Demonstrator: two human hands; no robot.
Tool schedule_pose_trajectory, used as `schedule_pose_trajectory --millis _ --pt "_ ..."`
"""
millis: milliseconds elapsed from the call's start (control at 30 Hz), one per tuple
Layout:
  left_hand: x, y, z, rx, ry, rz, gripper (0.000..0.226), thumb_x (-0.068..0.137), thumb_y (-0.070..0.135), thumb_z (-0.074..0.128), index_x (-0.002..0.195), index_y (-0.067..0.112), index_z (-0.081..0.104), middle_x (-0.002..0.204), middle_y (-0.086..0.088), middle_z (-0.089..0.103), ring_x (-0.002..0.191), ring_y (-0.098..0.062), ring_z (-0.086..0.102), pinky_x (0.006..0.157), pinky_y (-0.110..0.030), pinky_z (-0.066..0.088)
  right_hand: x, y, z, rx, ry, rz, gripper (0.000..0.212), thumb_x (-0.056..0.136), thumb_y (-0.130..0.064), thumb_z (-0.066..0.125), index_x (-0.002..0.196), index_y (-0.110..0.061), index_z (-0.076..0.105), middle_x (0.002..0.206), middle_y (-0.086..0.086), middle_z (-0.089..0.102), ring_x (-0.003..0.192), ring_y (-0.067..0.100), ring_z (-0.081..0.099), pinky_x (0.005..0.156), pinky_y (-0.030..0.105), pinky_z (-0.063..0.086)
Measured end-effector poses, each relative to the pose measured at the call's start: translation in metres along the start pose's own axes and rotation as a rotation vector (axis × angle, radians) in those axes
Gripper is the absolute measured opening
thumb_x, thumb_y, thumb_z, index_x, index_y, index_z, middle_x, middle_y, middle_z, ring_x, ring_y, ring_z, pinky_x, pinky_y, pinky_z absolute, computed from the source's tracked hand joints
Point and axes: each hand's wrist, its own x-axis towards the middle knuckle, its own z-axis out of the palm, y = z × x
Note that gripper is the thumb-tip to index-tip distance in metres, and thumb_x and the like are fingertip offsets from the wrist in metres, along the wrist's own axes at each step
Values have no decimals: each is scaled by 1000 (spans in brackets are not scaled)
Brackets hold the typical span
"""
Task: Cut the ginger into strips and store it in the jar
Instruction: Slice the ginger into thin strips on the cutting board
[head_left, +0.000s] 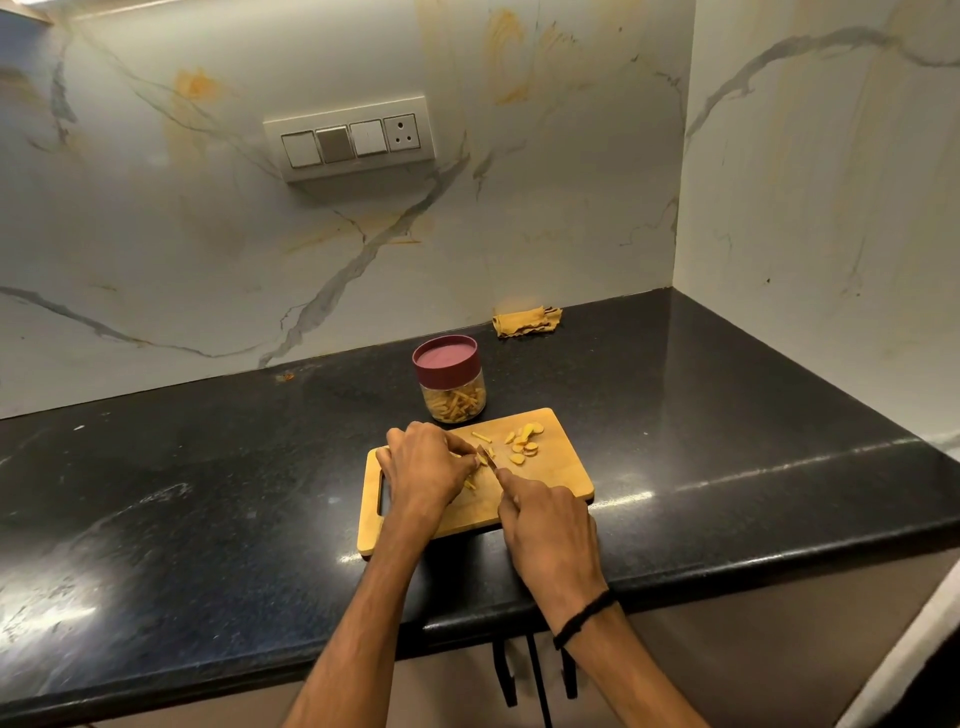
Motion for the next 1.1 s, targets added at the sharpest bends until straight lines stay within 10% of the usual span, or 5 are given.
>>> schedule_pose_trajectory --millis 1100 --pt "4 3 2 18 19 -10 22 84 42 78 102 28 80 115 3 66 113 -21 42 95 -40 33 9 -7 4 -103 -46 -84 32 105 -24 38 136 -28 47 102 3 64 88 19 61 61 27 35"
